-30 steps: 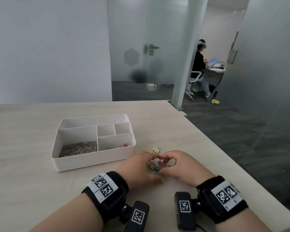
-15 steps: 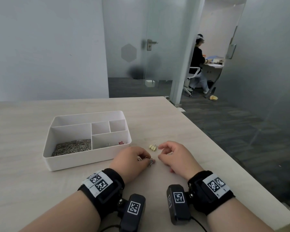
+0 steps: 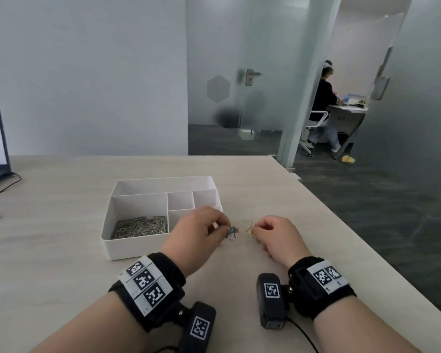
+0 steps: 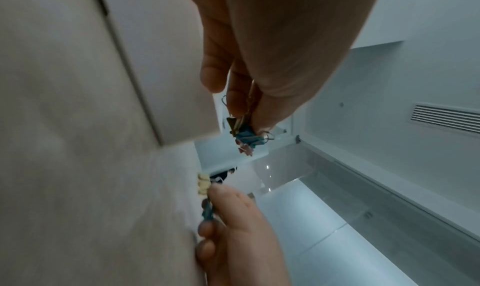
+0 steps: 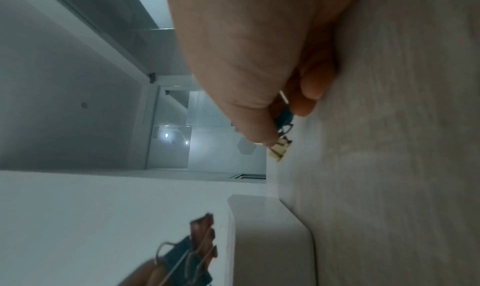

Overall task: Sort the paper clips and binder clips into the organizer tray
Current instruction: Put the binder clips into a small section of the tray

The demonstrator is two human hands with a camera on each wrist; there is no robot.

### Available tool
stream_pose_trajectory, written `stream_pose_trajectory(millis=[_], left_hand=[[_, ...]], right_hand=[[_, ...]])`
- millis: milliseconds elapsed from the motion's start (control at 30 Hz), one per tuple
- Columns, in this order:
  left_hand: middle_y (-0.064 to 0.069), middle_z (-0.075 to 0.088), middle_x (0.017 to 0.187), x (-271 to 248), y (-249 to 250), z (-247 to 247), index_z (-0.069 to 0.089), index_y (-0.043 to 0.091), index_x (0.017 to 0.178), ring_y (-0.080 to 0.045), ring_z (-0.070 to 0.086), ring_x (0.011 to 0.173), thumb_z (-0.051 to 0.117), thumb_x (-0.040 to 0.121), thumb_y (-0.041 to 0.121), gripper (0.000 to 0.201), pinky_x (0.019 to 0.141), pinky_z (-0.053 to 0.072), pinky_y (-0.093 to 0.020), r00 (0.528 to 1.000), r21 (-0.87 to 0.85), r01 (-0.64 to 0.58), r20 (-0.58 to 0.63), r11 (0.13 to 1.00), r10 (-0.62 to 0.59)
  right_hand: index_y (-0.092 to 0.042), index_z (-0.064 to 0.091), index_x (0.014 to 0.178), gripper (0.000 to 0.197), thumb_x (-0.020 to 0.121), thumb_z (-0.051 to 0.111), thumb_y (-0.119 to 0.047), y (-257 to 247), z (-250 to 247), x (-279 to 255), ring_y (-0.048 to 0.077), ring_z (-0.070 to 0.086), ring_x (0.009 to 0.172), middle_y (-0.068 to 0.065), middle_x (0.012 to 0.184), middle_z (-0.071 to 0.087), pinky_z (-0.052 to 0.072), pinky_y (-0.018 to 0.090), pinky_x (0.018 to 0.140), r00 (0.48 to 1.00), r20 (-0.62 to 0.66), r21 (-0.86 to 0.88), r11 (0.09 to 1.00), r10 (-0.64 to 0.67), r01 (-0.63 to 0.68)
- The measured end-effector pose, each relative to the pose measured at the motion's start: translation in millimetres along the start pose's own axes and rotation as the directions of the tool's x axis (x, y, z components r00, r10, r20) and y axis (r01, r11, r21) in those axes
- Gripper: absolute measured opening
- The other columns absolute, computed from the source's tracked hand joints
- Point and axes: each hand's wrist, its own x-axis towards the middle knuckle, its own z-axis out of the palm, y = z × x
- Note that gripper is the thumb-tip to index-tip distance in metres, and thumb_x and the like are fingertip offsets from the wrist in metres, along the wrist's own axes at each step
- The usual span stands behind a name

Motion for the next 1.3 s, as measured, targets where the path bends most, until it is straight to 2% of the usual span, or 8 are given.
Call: stream_pose_trajectory(millis=[167, 333, 433, 567, 833, 1033, 1133, 1300], left_hand=[[0.012, 0.062, 0.082, 11, -26, -30, 0.068, 0.027, 0.078, -0.005, 0.058, 0.069, 0.069, 0.087, 0.021, 0.011, 0.065, 0.042, -0.017, 0.986, 0.054, 0.059, -0.162, 0.997, -0.049], [0.013, 0.058, 0.079, 11, -38, -37, 0.069, 0.022, 0.078, -0.003, 0.053, 0.070, 0.069, 0.085, 0.018, 0.008, 0.064, 0.038, -0.010, 0.987, 0.175, 0.041, -0.158, 0.984, -0.013], [0.011, 0.058, 0.075, 11, -46, -35, 0.071, 0.023, 0.078, -0.010, 0.055, 0.070, 0.071, 0.082, 0.019, 0.006, 0.067, 0.047, -0.026, 0.993, 0.252, 0.012, -0.117, 0.968, 0.018], [0.011, 0.060, 0.074, 12, -51, -35, 0.071, 0.027, 0.082, -0.012, 0.057, 0.070, 0.073, 0.079, 0.030, 0.004, 0.066, 0.048, -0.029, 0.992, 0.280, 0.036, -0.130, 0.959, 0.001], [0.011, 0.056, 0.072, 8, -45, -37, 0.067, 0.025, 0.074, -0.008, 0.055, 0.067, 0.072, 0.075, 0.027, 0.006, 0.066, 0.049, -0.028, 0.985, 0.232, 0.066, -0.169, 0.971, -0.027], [0.012, 0.063, 0.074, -15, -35, -46, 0.067, 0.026, 0.071, -0.009, 0.057, 0.067, 0.072, 0.080, 0.021, 0.011, 0.064, 0.048, -0.025, 0.959, 0.114, 0.064, -0.283, 0.991, -0.029], [0.012, 0.064, 0.073, -36, -32, -54, 0.067, 0.027, 0.071, -0.011, 0.057, 0.071, 0.073, 0.080, 0.020, 0.014, 0.065, 0.046, -0.020, 0.935, -0.039, 0.109, -0.336, 0.993, -0.115], [0.012, 0.067, 0.071, -52, -29, -67, 0.071, 0.025, 0.075, -0.005, 0.057, 0.066, 0.070, 0.085, 0.018, 0.012, 0.064, 0.045, -0.017, 0.920, -0.287, 0.213, -0.263, 0.934, -0.291]], right_hand=[[-0.022, 0.074, 0.078, 0.011, 0.088, 0.075, -0.026, -21, 16, -6, 0.004, 0.053, 0.055, -0.011, 0.073, 0.066, 0.044, 0.020, 0.055, 0.970, -0.170, 0.267, 0.940, -0.173, 0.214], [-0.019, 0.076, 0.086, 0.004, 0.089, 0.074, -0.019, -50, 51, -3, 0.006, 0.061, 0.076, -0.007, 0.091, 0.065, 0.049, 0.015, 0.072, 0.880, -0.192, 0.139, 0.876, -0.434, 0.462], [-0.018, 0.078, 0.089, 0.004, 0.088, 0.074, -0.016, -57, 66, 1, 0.007, 0.064, 0.079, -0.007, 0.092, 0.063, 0.054, 0.023, 0.075, 0.861, -0.119, 0.071, 0.861, -0.494, 0.504], [-0.021, 0.079, 0.092, 0.013, 0.086, 0.075, -0.011, -57, 67, 1, 0.005, 0.063, 0.080, -0.010, 0.093, 0.065, 0.049, 0.012, 0.072, 0.853, -0.091, 0.018, 0.855, -0.515, 0.518], [-0.015, 0.077, 0.086, 0.011, 0.085, 0.073, -0.005, -52, 65, -9, 0.006, 0.063, 0.081, -0.007, 0.097, 0.066, 0.047, 0.011, 0.071, 0.878, -0.115, 0.117, 0.872, -0.464, 0.476], [-0.019, 0.075, 0.082, 0.013, 0.089, 0.071, -0.009, -49, 62, -25, 0.009, 0.065, 0.087, -0.007, 0.089, 0.069, 0.048, 0.013, 0.076, 0.900, -0.187, 0.233, 0.872, -0.394, 0.430], [-0.020, 0.076, 0.083, 0.014, 0.091, 0.069, -0.010, -50, 61, -34, 0.006, 0.067, 0.085, -0.005, 0.086, 0.074, 0.051, 0.016, 0.077, 0.935, -0.201, 0.329, 0.878, -0.294, 0.347], [-0.016, 0.076, 0.087, 0.015, 0.095, 0.063, -0.013, -70, 56, -45, 0.010, 0.058, 0.066, -0.009, 0.071, 0.070, 0.046, 0.018, 0.060, 0.981, -0.164, 0.530, 0.830, -0.103, 0.176]])
